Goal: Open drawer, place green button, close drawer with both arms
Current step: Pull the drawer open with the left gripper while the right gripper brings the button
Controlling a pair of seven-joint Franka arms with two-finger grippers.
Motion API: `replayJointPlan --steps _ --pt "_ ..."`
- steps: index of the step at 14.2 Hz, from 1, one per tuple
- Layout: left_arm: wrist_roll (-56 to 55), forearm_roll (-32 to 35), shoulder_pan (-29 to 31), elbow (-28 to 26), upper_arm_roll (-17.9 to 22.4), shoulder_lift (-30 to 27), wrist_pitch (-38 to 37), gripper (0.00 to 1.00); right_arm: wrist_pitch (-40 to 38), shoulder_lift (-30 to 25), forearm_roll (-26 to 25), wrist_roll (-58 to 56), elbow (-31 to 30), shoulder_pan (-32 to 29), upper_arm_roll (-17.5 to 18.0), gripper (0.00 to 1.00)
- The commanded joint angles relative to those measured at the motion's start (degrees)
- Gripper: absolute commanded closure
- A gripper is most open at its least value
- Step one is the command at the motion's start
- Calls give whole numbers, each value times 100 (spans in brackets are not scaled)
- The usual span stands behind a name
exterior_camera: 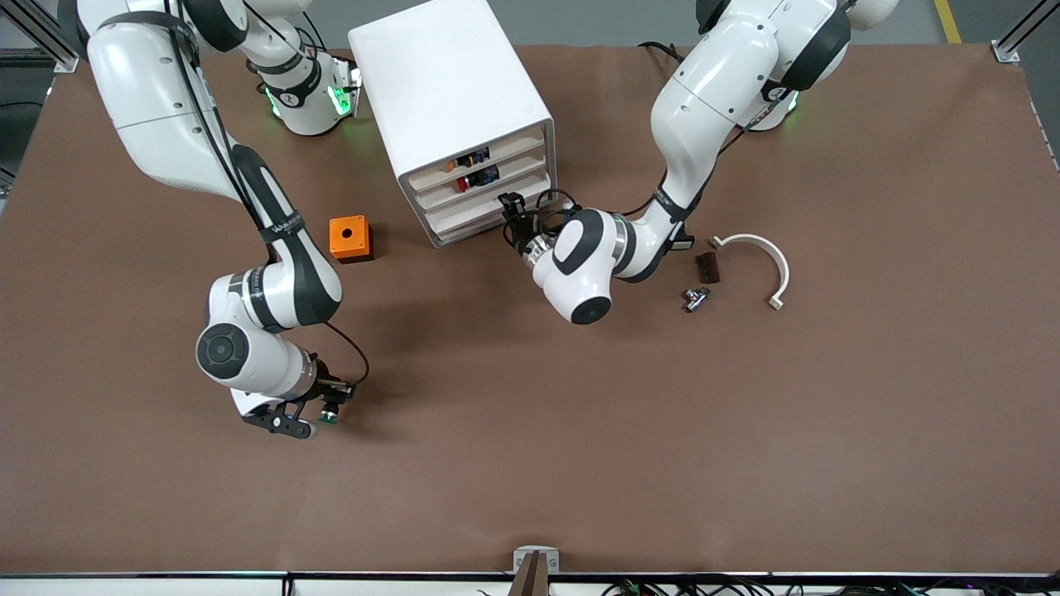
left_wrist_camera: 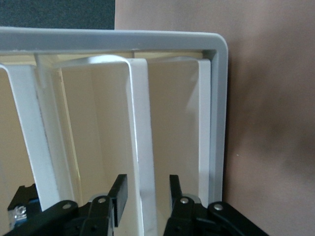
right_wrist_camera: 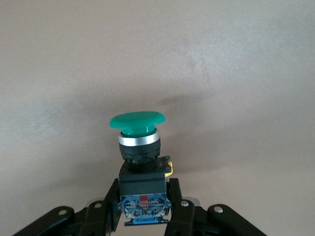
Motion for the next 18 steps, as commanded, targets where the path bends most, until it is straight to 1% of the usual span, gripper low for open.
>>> replayJointPlan --steps 1,3,4,7,8,12,13,14,15,16,17,18 --pt "80 -113 -32 109 32 79 32 83 -493 -470 -63 506 -112 49 40 96" --pt "421 -104 3 109 76 114 32 93 -845 -708 -63 1024 -112 206 58 95" --pt "571 -112 38 109 93 123 41 96 -986 -804 -63 1331 -112 321 58 95" --pt "721 -112 354 240 93 131 147 97 -1356 -1095 -54 2149 -112 611 58 95" --pt "818 -113 451 293 93 131 155 97 -1496 -1191 -37 2482 -120 699 153 95" --pt "1476 -113 811 399 85 166 533 96 -2049 -1534 -37 4054 -120 752 847 95" --pt "1617 -121 856 399 85 201 594 95 -2138 -1604 -37 4494 -129 752 1049 95" --pt "1714 -113 882 408 85 210 664 93 -2226 -1649 -37 4872 -138 752 1242 94" --pt "1750 -121 882 408 85 210 726 83 -2270 -1667 -37 5302 -138 770 1462 94" --pt "1750 -208 882 400 85 210 779 53 -2270 -1667 -37 5829 -147 779 1690 94" --pt "1759 -314 874 399 85 210 788 13 -2236 -1667 -37 6278 -156 822 1875 94" --pt "1742 -332 891 399 85 176 788 1 -2200 -1649 -37 6743 -173 953 1955 94"
